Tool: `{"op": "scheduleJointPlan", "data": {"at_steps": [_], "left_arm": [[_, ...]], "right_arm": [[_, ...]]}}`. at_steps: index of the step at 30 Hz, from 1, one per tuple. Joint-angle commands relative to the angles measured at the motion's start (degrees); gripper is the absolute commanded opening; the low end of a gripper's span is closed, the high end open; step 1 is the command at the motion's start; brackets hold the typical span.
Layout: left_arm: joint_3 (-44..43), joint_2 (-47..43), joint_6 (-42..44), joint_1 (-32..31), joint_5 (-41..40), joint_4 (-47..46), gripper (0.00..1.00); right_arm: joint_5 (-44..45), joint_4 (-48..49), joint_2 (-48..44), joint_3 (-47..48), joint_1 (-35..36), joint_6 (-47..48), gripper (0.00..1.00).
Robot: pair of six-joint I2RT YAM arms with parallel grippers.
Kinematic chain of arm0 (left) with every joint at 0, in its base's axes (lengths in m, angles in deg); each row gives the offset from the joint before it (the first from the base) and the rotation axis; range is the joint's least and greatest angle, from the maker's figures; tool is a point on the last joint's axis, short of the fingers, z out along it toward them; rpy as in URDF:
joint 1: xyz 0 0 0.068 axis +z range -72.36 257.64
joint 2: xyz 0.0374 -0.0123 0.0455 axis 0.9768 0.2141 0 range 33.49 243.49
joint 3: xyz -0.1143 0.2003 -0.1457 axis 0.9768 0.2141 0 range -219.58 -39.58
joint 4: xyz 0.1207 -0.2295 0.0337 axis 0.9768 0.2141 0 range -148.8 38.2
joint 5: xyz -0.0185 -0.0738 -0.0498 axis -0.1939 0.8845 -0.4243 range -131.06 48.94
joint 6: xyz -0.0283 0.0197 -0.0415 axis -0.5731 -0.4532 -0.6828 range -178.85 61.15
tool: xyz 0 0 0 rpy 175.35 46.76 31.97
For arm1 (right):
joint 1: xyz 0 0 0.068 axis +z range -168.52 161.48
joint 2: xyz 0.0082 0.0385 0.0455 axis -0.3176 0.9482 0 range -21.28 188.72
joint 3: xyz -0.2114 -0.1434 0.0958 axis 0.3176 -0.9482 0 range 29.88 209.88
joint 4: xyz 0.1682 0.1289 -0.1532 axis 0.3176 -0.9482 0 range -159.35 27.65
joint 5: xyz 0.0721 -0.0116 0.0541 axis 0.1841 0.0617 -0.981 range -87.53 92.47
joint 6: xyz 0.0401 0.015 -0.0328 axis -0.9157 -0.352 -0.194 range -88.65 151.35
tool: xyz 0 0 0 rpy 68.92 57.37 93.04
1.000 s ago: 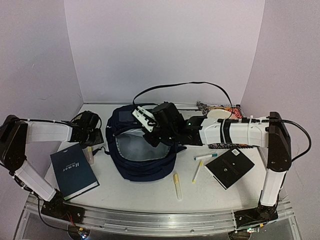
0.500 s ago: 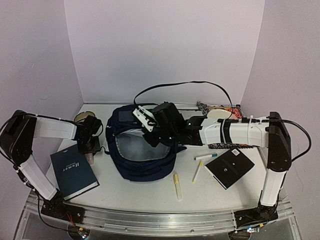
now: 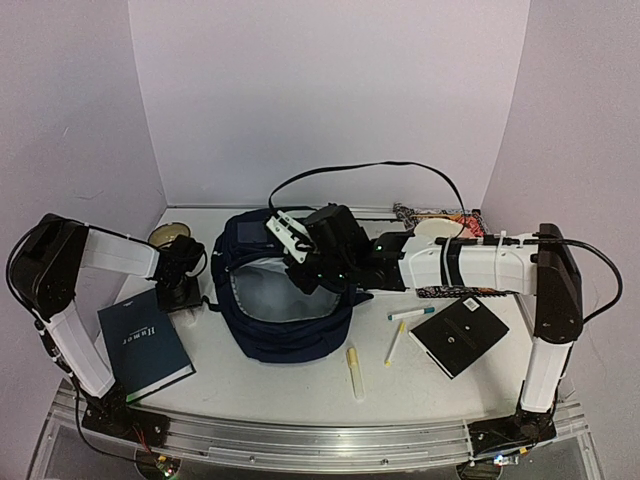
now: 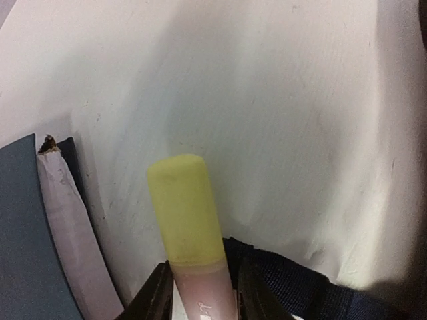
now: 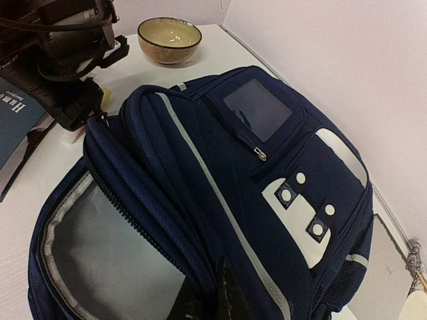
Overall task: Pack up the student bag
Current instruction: Pick up the pen at the center of the board, then place the pen in the second largest pocket of the bag.
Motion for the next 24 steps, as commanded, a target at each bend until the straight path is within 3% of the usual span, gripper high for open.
{"op": "scheduleJointPlan", "data": {"at_steps": [1, 8, 17, 24], "left_arm": [[-0.7, 0.5, 0.2, 0.4, 3.2, -0.5, 0.22], [-0.1, -8.2, 0.0, 0.4, 4.7, -0.1, 0.14], [-0.6, -16.1, 0.3, 0.7, 1.1, 3.0, 0.16], [0.0, -21.4, -2.9, 0.4, 15.7, 0.2, 0.08]], "right_arm": [[2.8, 2.8, -0.5, 0.9, -0.8, -2.8, 0.0], [4.2, 2.8, -0.4, 2.0, -0.8, -3.3, 0.0], [6.2, 2.4, 0.1, 3.5, -0.8, -3.9, 0.01], [6.3, 0.2, 1.3, 6.7, -0.8, -5.6, 0.01]]}}
